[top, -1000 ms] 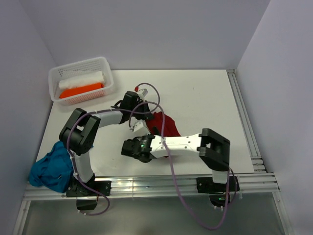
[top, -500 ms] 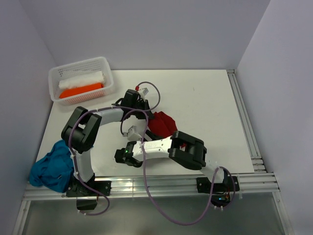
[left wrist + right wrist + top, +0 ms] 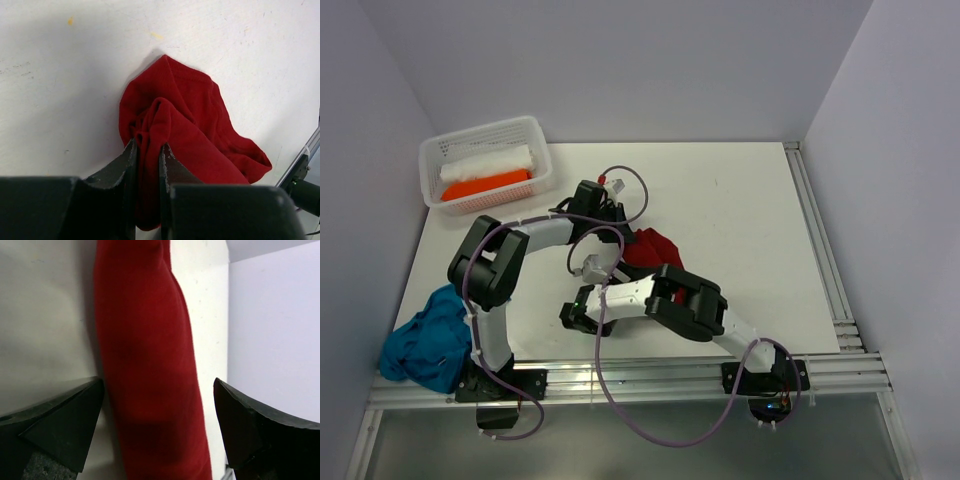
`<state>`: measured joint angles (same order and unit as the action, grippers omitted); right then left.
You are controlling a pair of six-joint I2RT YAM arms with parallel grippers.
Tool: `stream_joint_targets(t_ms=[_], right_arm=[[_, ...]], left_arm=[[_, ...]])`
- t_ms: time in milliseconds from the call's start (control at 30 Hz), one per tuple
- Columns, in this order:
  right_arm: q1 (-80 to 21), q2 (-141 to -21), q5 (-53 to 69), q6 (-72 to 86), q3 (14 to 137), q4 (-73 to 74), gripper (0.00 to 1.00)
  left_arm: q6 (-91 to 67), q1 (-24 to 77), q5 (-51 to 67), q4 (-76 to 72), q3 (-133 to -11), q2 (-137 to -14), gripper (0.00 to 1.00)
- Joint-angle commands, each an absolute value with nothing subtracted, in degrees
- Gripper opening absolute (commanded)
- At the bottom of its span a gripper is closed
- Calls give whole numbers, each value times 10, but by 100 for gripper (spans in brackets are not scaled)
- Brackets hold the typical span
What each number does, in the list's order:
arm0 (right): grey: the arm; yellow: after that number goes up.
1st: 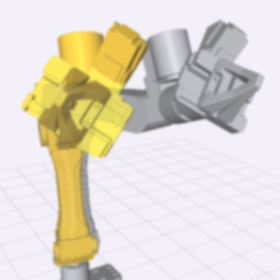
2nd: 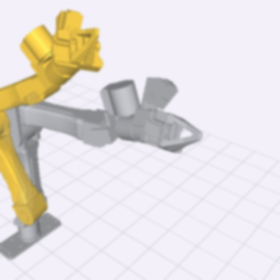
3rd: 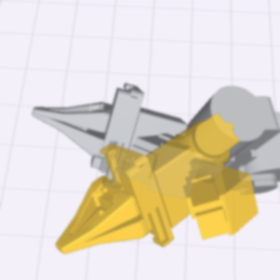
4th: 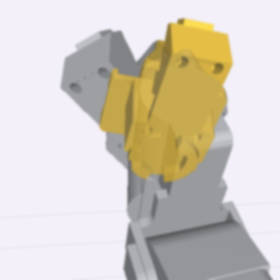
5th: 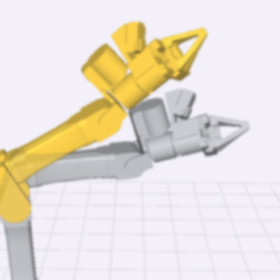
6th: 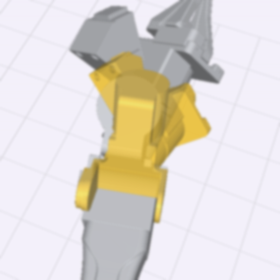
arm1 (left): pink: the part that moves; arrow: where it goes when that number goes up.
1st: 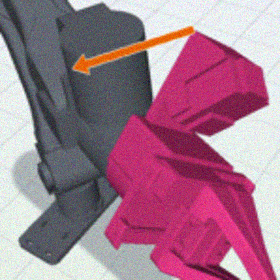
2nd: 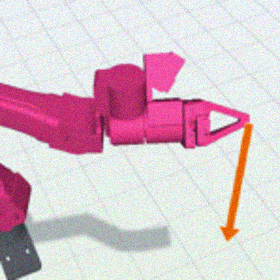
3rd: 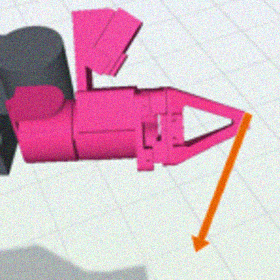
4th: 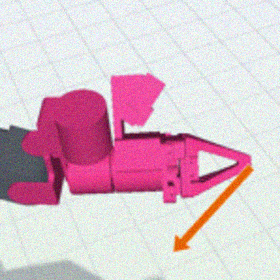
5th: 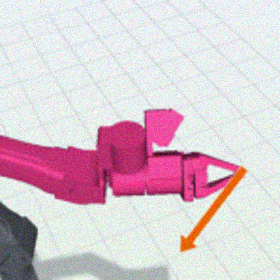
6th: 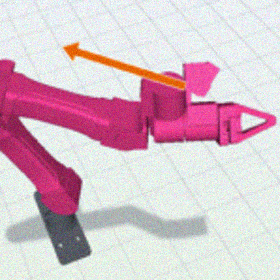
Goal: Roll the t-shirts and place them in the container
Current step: Roll the tshirt
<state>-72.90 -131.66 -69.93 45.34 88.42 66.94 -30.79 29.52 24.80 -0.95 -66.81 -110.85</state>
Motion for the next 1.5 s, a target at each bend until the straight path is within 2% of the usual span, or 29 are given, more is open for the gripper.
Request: stream_joint_targets(t_ms=[0, 233, 367, 533, 633, 767, 833, 900, 933, 967, 1000, 1100, 1167, 1267, 1300, 1467], right_arm=[[-711, -1361, -686, 466, 889, 671, 97], [-701, -1393, -684, 491, 896, 694, 95], [-695, -1388, -672, 492, 888, 689, 88], [-684, -1391, -643, 480, 881, 680, 84], [-680, -1394, -632, 456, 876, 658, 75], [-680, -1395, -628, 441, 876, 647, 47], [-676, -1393, -628, 444, 879, 648, 39], [-673, -1383, -623, 428, 869, 633, 35], [-672, -1377, -615, 425, 865, 624, 29], [-670, -1363, -613, 425, 860, 613, 8], [-669, -1356, -613, 428, 851, 611, 0], [-666, -1311, -581, 393, 819, 563, 0], [-665, -1261, -521, 365, 793, 494, 0], [-660, -1190, -424, 327, 741, 410, 0], [-657, -1175, -403, 316, 718, 393, 0], [-636, -1084, -286, 294, 654, 310, 0]], left_arm=[[-296, 301, 275, -2, -693, -1114, 0], [-290, 301, 281, 20, -696, -1115, 0], [-283, 302, 279, 28, -699, -1119, 0], [-271, 301, 274, 35, -700, -1121, 0], [-265, 302, 280, 37, -701, -1121, 0], [-258, 302, 287, 40, -706, -1123, 0], [-256, 301, 287, 41, -709, -1124, 0], [-256, 302, 287, 40, -708, -1123, 0], [-255, 301, 287, 40, -708, -1122, 0], [-253, 301, 287, 39, -708, -1120, 0], [-254, 301, 286, 38, -705, -1115, 0], [-256, 301, 274, 28, -693, -1100, 0], [-260, 300, 265, 19, -686, -1091, 6], [-276, 291, 269, -16, -665, -1073, 27], [-284, 288, 272, -23, -653, -1064, 37], [-302, 266, 281, -52, -628, -1042, 49]])
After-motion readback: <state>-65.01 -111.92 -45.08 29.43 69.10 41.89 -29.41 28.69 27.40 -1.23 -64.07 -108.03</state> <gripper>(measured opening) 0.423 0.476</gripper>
